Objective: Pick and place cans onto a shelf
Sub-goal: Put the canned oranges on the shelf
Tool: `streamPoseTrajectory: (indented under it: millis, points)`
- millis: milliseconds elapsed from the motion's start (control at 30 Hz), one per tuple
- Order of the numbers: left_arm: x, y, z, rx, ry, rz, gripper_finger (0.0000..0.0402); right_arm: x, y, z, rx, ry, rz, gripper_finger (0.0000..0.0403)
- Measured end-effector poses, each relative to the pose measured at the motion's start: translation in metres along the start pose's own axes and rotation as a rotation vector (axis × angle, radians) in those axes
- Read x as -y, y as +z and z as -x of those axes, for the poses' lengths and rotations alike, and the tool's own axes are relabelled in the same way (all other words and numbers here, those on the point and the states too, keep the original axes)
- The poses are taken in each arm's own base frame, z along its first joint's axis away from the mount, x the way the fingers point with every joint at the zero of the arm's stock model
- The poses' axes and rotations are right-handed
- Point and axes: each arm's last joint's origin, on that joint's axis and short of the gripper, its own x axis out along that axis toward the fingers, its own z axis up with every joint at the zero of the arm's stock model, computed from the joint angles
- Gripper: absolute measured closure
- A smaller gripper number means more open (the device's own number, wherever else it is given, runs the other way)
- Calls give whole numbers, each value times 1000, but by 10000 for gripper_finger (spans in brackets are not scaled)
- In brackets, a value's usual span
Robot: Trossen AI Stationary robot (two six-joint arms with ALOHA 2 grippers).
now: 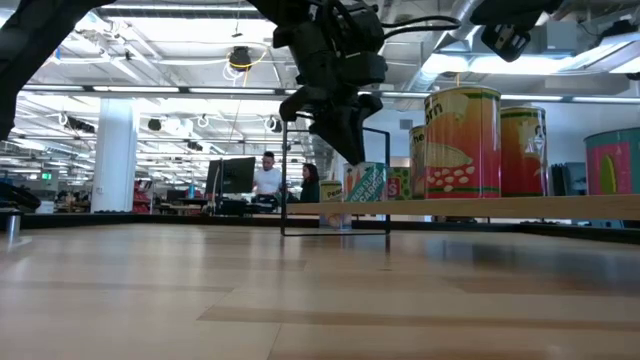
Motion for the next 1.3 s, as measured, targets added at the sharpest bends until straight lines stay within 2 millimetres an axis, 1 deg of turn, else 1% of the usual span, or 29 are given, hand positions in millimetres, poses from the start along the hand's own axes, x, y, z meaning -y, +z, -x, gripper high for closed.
streamPoseTrajectory:
  millis: [133,233,367,467,567,733,800,900,967,1100,1167,1233,1300]
  points:
    - [2,3,3,-13,-9,22,339,0,0,0,0,0,0,396]
    - [1,7,9,-10,-8,37,331,0,0,0,0,0,0,396]
    - [-4,14,26,2,2,83,318,0,0,0,0,0,0,396]
    - [-6,21,40,24,2,142,315,0,0,0,0,1,0,396]
    - [-5,29,56,58,10,195,331,0,0,0,0,1,1,396]
    - [2,47,91,207,72,289,391,-1,0,0,-1,5,7,396]
    - [6,55,105,273,99,338,395,-3,-1,0,-2,13,30,396]
    - [15,68,125,386,165,391,398,-5,-1,0,-2,25,47,397]
    - [25,74,132,435,181,427,400,-6,-2,1,-7,29,50,398]
    - [48,84,133,531,217,508,401,-16,8,9,8,52,57,400]
    - [60,89,136,633,239,548,401,-22,14,16,21,54,49,400]
    - [73,90,136,718,255,591,401,-30,19,23,21,59,34,400]
    - [89,88,130,783,268,629,401,-40,22,27,5,59,8,400]
